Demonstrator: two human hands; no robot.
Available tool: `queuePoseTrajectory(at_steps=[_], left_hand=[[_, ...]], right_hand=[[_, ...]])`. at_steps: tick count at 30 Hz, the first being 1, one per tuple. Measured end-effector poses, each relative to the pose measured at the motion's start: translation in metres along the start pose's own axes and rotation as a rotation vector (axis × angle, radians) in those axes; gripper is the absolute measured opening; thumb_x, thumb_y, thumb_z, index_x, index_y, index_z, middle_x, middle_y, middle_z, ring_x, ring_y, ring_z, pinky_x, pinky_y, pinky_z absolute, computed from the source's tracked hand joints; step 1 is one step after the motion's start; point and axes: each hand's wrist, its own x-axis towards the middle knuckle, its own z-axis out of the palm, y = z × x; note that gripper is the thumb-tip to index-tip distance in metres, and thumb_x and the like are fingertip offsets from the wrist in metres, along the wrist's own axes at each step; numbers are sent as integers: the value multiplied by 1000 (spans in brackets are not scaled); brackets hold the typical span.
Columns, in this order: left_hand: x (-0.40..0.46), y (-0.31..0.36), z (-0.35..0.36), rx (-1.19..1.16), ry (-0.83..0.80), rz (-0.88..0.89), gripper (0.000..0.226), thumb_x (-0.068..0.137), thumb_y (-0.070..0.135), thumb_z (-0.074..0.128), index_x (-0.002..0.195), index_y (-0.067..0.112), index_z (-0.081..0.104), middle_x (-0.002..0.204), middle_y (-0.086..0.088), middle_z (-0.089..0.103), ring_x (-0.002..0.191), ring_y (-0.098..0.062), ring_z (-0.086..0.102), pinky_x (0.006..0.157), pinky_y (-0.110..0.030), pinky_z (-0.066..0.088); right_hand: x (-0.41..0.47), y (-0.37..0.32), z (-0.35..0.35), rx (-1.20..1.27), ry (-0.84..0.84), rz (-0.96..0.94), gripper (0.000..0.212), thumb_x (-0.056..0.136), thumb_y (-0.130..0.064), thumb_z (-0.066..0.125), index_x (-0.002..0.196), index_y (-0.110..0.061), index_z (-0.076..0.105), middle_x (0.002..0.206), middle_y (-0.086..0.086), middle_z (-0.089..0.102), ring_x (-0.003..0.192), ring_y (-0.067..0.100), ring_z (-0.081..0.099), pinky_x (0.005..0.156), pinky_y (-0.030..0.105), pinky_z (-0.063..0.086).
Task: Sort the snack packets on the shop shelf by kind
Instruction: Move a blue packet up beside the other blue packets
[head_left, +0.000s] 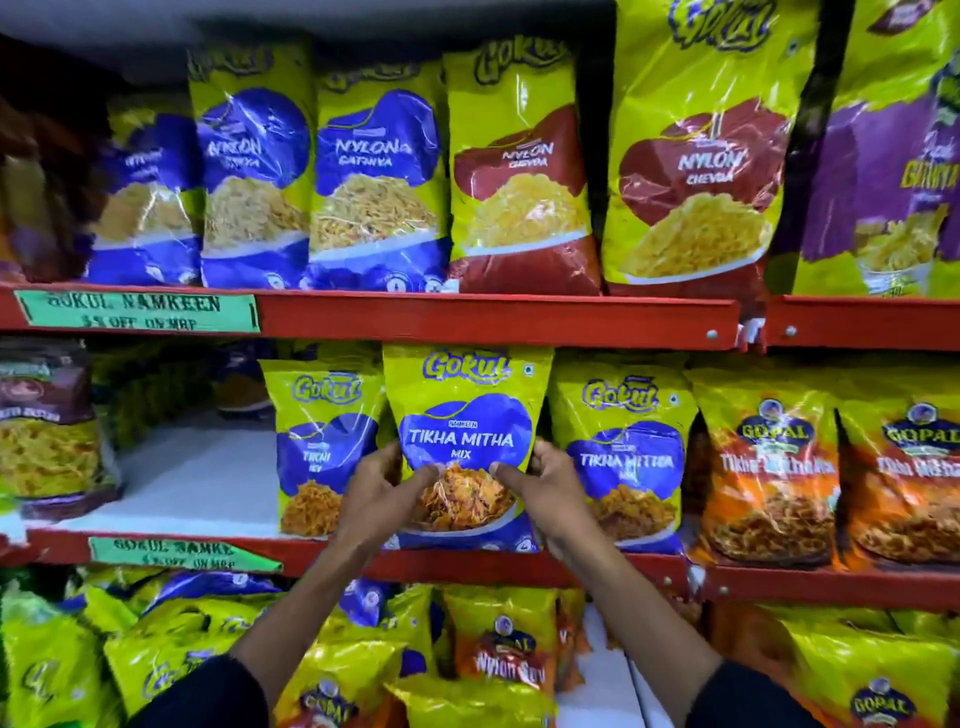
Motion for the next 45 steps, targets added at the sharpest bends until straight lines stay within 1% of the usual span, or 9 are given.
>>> queuePoseTrajectory(at_steps=[5, 15, 21, 25, 28, 33, 36, 41, 45], left_hand=[[21, -8, 12, -35, 11, -72, 28, 85, 14, 74, 111, 15, 67, 101, -10, 77, 88, -30, 74, 69, -48, 64], [22, -35, 26, 72, -36, -143, 30, 72, 39, 74, 98, 27, 64, 97, -4, 78, 83, -29, 75, 74, -59, 61], [24, -31, 27, 95, -67, -164, 29, 87, 19, 71, 114, 13, 63, 105, -7, 76, 86, -30, 75, 70, -56, 63], [25, -26, 25, 72, -76, -201, 29, 87, 17, 71, 113, 10, 63, 101, -11, 76, 74, -17, 73, 65, -39, 64], [30, -12, 24, -158, -30, -224, 27, 90, 24, 68, 115, 14, 64, 102, -9, 75, 82, -14, 74, 59, -20, 57], [53, 6, 35, -429, 202, -261, 30, 96, 36, 59, 107, 10, 67, 114, -14, 72, 111, -30, 68, 95, -42, 56], [61, 8, 42, -421, 363, -258, 17, 96, 29, 61, 82, 19, 63, 103, -11, 70, 105, -27, 64, 106, -52, 48], [51, 14, 38, -216, 465, -221, 31, 96, 29, 59, 116, 8, 68, 113, -16, 74, 109, -33, 67, 98, -48, 54], [12, 6, 32, 126, 444, 138, 38, 97, 25, 56, 130, 6, 61, 124, -11, 71, 116, -23, 66, 101, -39, 53]], right_hand=[[19, 4, 8, -33, 48, 41, 26, 85, 2, 68, 91, -23, 67, 90, -5, 74, 80, 11, 70, 75, 30, 56], [25, 33, -5, -175, 12, 146, 29, 89, -4, 65, 117, -9, 63, 109, 5, 74, 97, 20, 70, 74, 25, 55], [21, 36, -7, -197, 14, 155, 30, 90, -9, 65, 120, -14, 62, 116, 0, 74, 107, 19, 69, 91, 39, 56], [17, 36, -7, -183, 15, 175, 35, 90, -16, 65, 124, -12, 59, 122, 3, 70, 104, 15, 65, 79, 27, 54], [20, 31, -5, -126, 92, 188, 61, 83, -42, 68, 136, -17, 51, 134, 2, 64, 119, 18, 61, 100, 43, 52], [28, 6, 3, -38, 284, 96, 15, 94, -33, 57, 87, -29, 69, 99, 17, 74, 101, 44, 66, 90, 58, 54], [32, 1, 8, -133, 418, 99, 25, 97, -26, 56, 105, -5, 68, 109, 22, 73, 102, 41, 66, 90, 53, 53], [27, -4, 3, -186, 496, 80, 29, 94, -23, 61, 115, -5, 69, 107, 11, 76, 86, 19, 64, 77, 27, 49], [-1, -3, 0, -267, 567, -171, 30, 94, -15, 61, 123, -11, 64, 117, 7, 73, 92, 12, 66, 76, 9, 53]])
